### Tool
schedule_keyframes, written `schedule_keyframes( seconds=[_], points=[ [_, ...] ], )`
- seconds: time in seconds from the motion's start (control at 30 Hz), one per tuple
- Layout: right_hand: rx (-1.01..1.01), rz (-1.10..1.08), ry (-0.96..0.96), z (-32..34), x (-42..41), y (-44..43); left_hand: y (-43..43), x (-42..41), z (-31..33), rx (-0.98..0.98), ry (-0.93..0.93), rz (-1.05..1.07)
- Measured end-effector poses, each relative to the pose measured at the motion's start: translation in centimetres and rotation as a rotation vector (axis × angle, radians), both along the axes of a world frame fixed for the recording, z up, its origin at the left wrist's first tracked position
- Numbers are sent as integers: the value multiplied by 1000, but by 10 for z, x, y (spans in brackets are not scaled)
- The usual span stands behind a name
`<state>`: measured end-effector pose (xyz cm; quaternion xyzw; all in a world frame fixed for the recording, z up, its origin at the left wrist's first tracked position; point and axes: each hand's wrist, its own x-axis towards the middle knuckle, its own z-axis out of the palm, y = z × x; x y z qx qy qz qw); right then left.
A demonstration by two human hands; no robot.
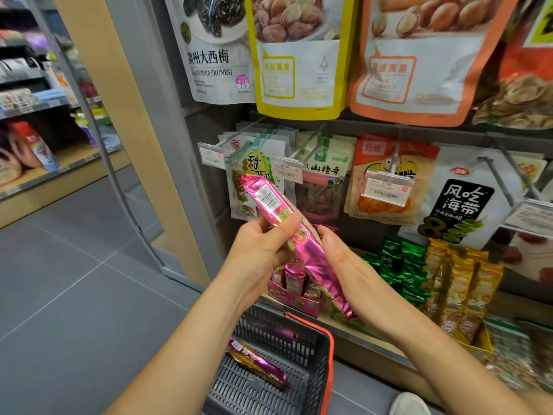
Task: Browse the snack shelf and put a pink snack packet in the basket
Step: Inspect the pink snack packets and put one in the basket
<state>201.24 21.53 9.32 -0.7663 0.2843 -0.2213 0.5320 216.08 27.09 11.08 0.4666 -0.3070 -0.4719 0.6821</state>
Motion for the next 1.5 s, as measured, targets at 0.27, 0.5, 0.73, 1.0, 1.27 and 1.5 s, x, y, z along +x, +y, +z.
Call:
schedule_keyframes(
  seconds=[0.27, 0.5, 0.73, 1.0, 1.27, 1.5],
  points=[
    [3, 6, -27, 6, 5, -8, 2, 0, 2, 3, -310, -25],
    [-108, -133, -314, 22, -14, -11, 8, -16, -5, 138, -858, -215],
    [-62, -304, -465, 23, -21, -13, 3, -15, -10, 169, -757, -246],
    [173, -421, -672, 31, -33, -19, 12, 14, -3, 208, -719, -340],
    [419, -501, -722, 31, -38, -24, 29, 48, 15, 9, -574, -54],
    [301, -561, -490, 25, -36, -22, 32, 58, 16, -56, -608, 50]
  ],
)
